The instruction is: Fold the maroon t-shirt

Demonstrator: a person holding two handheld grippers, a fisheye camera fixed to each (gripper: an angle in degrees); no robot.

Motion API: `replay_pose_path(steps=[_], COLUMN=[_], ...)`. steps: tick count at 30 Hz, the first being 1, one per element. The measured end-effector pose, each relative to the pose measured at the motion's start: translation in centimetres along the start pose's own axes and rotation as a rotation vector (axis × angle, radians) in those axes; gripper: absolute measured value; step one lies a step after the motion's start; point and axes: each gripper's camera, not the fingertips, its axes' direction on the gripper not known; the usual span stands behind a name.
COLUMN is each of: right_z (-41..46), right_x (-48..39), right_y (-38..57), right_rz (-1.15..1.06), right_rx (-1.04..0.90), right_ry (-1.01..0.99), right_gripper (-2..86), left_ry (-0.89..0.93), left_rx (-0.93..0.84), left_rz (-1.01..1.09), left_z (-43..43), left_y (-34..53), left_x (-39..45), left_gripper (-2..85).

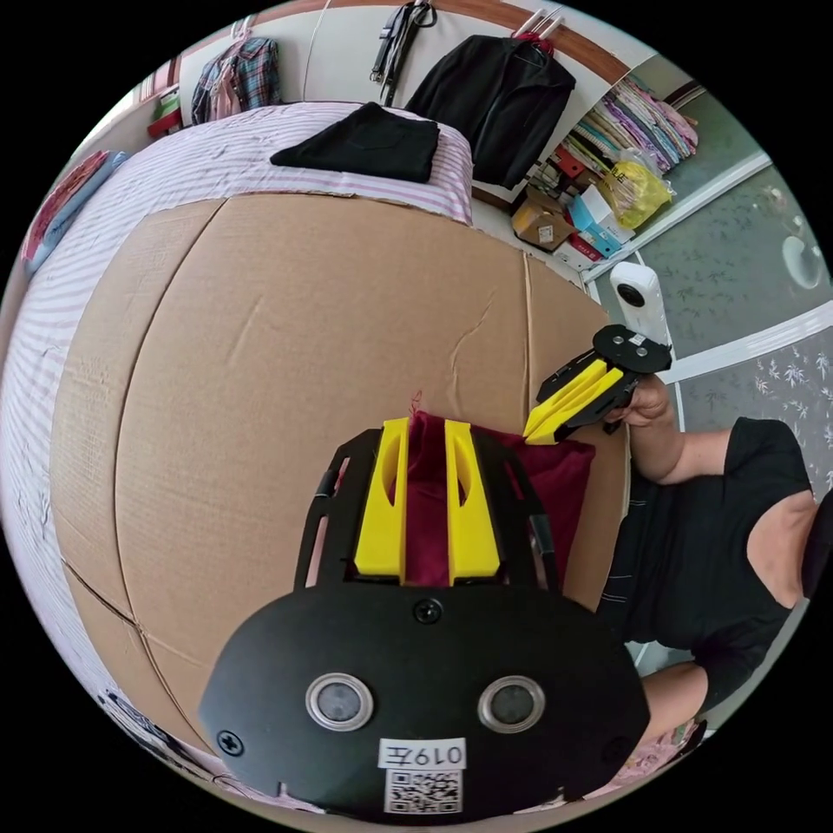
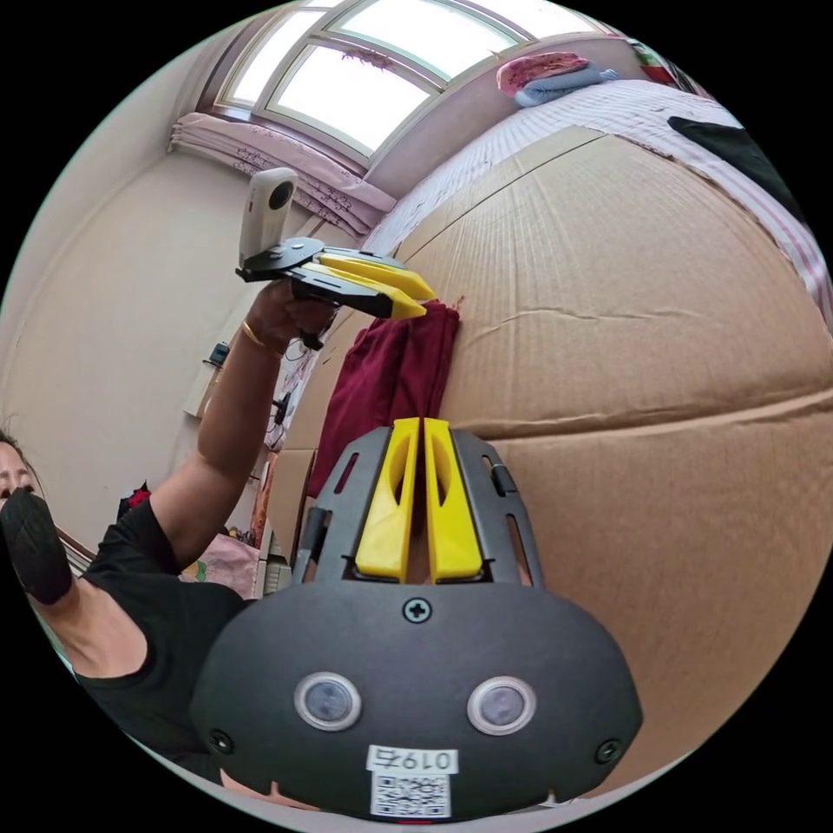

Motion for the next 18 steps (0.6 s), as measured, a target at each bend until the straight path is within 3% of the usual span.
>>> replay_pose_path(steps=[18], right_z=[-0.9], right_x=[-2.1], right_y=[3.3], right_rz=[-0.015], right_rx=[0.002], right_ry=[0.052], right_gripper=[0.4], left_ry=[-0.047], left_rx=[0.069], left_rz=[-0.056], left_z=[4.7], left_y=[3.2], left_x=[3.5], left_gripper=[0.7])
